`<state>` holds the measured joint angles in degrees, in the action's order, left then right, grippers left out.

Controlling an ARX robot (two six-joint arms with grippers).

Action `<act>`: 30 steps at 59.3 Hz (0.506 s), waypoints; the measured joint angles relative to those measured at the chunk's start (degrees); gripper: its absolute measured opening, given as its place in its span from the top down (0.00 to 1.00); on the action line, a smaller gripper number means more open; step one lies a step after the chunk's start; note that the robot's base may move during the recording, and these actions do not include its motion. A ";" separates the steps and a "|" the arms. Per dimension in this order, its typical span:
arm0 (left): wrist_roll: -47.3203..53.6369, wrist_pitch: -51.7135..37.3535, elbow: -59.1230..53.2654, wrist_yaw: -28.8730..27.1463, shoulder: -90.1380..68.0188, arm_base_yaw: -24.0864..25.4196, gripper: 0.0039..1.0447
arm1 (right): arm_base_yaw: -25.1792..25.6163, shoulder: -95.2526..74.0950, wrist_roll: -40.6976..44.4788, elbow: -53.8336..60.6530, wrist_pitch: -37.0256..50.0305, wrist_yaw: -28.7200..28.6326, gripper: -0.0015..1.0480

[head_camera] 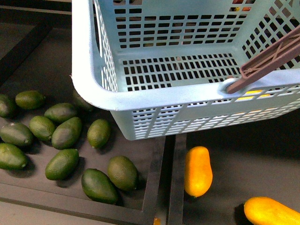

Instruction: Pick lemon and mango into basket

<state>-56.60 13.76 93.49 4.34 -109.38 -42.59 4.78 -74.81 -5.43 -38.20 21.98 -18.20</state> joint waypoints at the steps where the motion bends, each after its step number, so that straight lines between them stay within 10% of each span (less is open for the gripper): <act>1: 0.00 0.00 0.00 0.02 0.00 0.00 0.96 | -0.57 -0.72 -0.07 -0.46 0.20 0.50 0.33; 19: 0.00 0.00 0.00 0.00 0.00 0.00 0.96 | -6.58 -7.32 -0.44 -3.52 1.75 5.25 0.32; 30: 0.00 0.00 0.00 -0.02 0.00 0.00 0.96 | -6.82 -7.85 -1.07 -3.52 2.51 7.58 0.09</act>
<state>-56.60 13.76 93.49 4.32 -109.38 -42.59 -2.04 -82.65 -6.50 -41.71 24.49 -10.61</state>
